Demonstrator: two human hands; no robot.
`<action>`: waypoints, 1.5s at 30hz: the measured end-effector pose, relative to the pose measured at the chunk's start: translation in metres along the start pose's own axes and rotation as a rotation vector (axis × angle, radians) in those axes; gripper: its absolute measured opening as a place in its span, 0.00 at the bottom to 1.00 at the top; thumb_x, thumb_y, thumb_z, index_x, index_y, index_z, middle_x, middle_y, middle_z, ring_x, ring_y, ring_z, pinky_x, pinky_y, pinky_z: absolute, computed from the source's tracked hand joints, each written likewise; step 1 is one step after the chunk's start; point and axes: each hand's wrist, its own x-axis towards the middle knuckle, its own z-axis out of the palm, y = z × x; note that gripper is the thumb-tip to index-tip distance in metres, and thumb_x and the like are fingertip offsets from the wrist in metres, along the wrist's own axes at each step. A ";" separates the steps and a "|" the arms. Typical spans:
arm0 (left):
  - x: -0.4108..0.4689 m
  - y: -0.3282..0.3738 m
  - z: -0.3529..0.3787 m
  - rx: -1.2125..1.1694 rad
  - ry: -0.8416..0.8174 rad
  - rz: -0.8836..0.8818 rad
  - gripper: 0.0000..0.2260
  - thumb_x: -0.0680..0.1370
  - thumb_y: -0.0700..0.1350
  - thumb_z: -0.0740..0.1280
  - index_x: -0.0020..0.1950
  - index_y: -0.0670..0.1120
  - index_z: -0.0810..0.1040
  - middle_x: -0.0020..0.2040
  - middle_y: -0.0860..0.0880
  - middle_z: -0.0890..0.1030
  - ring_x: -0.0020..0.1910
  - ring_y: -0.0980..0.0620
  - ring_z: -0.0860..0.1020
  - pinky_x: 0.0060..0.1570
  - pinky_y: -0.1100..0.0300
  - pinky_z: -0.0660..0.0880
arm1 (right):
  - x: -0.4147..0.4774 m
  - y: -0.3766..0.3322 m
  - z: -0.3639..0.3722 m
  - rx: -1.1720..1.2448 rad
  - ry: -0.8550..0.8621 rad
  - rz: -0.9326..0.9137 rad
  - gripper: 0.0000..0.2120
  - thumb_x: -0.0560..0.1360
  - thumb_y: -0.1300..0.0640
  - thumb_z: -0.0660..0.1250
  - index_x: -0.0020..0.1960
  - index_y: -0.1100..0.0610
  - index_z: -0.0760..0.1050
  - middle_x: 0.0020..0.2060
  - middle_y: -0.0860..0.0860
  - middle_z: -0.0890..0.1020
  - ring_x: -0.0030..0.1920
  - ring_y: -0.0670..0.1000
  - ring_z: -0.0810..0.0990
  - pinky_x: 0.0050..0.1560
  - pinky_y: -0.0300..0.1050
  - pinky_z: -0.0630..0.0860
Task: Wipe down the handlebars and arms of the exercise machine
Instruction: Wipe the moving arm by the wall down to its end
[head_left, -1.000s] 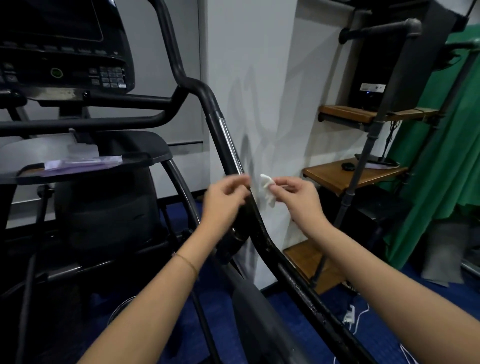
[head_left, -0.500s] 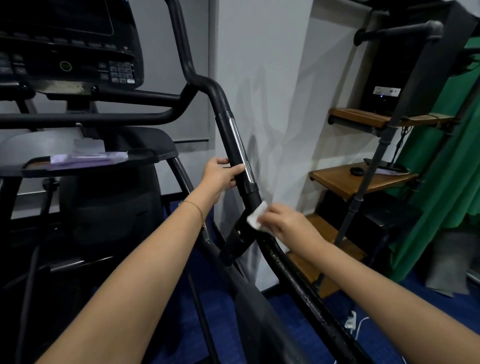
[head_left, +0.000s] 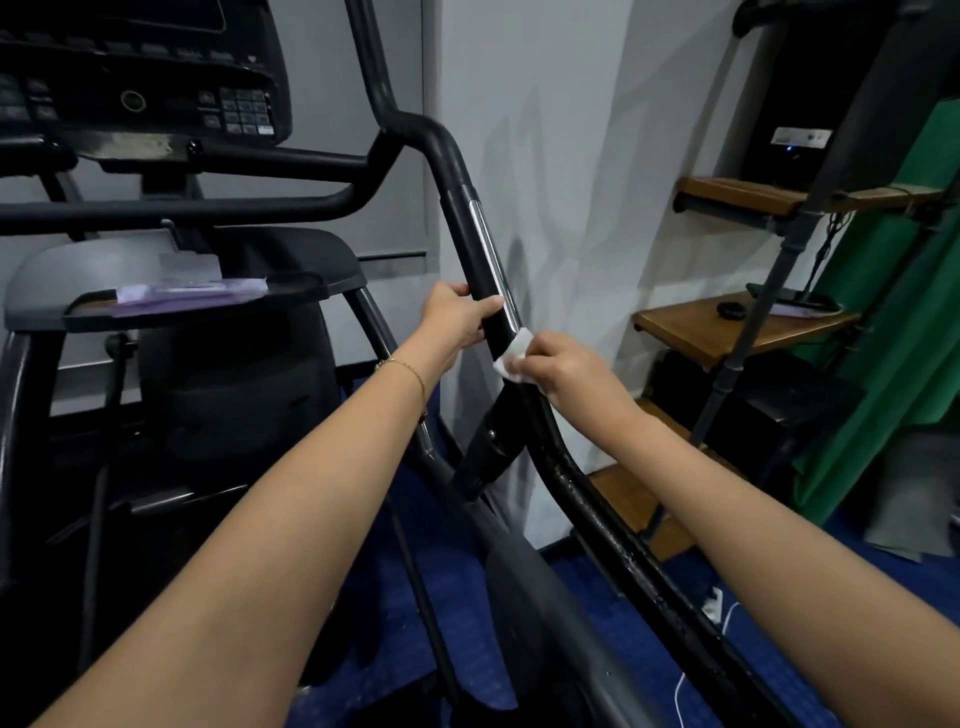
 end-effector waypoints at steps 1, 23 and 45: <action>0.001 0.000 0.000 -0.005 0.005 0.001 0.21 0.74 0.39 0.71 0.63 0.40 0.68 0.57 0.42 0.78 0.48 0.49 0.79 0.36 0.63 0.77 | -0.003 -0.002 -0.002 -0.011 0.019 0.002 0.14 0.78 0.58 0.57 0.57 0.59 0.78 0.39 0.37 0.68 0.38 0.38 0.65 0.41 0.30 0.62; -0.023 -0.016 0.021 0.264 0.215 0.085 0.24 0.72 0.46 0.73 0.64 0.43 0.67 0.58 0.45 0.76 0.53 0.45 0.78 0.55 0.49 0.77 | -0.026 0.006 0.013 0.277 0.162 0.276 0.10 0.74 0.68 0.64 0.51 0.60 0.81 0.48 0.55 0.80 0.46 0.49 0.77 0.48 0.33 0.70; -0.015 -0.018 0.015 0.067 0.115 0.020 0.18 0.73 0.41 0.72 0.55 0.47 0.65 0.53 0.43 0.78 0.48 0.46 0.81 0.49 0.50 0.80 | -0.002 0.021 0.013 0.685 0.195 0.578 0.07 0.73 0.64 0.67 0.49 0.62 0.82 0.38 0.64 0.83 0.37 0.49 0.78 0.42 0.42 0.72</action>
